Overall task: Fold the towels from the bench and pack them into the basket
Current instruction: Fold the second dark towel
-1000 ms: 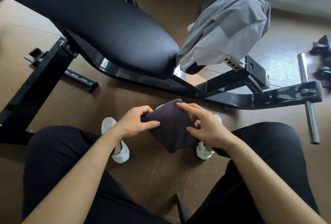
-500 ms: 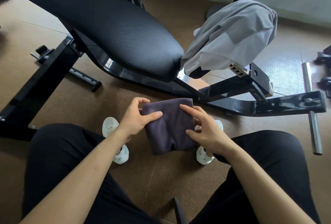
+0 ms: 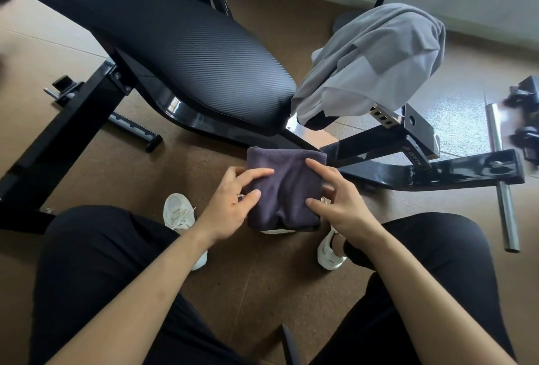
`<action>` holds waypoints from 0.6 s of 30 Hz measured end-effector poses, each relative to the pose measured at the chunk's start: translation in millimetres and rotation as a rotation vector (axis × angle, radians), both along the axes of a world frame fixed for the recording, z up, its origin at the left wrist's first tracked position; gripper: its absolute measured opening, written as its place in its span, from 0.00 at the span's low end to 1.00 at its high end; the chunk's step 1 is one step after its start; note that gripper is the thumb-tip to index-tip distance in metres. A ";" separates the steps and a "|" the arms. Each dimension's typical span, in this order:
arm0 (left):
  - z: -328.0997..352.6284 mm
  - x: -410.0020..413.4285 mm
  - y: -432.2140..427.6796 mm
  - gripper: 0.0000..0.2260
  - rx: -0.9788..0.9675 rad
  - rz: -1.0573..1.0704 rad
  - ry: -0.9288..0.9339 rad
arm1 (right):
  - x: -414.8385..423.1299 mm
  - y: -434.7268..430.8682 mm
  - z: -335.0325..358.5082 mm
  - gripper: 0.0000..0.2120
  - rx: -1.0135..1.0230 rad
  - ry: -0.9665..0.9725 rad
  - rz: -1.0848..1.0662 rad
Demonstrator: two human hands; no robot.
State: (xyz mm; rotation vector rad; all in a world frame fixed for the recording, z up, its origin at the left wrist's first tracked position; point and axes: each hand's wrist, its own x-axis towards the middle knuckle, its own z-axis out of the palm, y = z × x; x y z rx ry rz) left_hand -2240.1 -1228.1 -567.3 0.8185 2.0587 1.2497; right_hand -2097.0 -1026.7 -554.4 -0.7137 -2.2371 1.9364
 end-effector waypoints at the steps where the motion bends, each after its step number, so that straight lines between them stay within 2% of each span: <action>1: 0.9 1.4 0.3 0.22 -0.022 0.007 -0.016 | -0.2 0.2 0.0 0.34 0.000 -0.002 0.013; 4: 5.1 6.9 1.9 0.38 -0.130 0.017 0.075 | -0.8 1.2 -2.4 0.35 0.031 -0.026 0.049; 7: 7.4 8.3 1.8 0.46 -0.195 0.011 0.162 | -1.8 1.8 -5.8 0.37 0.140 -0.069 0.109; 10: 5.0 6.1 1.3 0.48 -0.229 -0.020 0.231 | -4.0 4.0 -8.6 0.39 0.238 -0.110 0.158; 18: -3.5 13.4 2.2 0.49 -0.289 -0.069 0.418 | -2.7 -9.9 -10.6 0.39 0.367 -0.108 0.121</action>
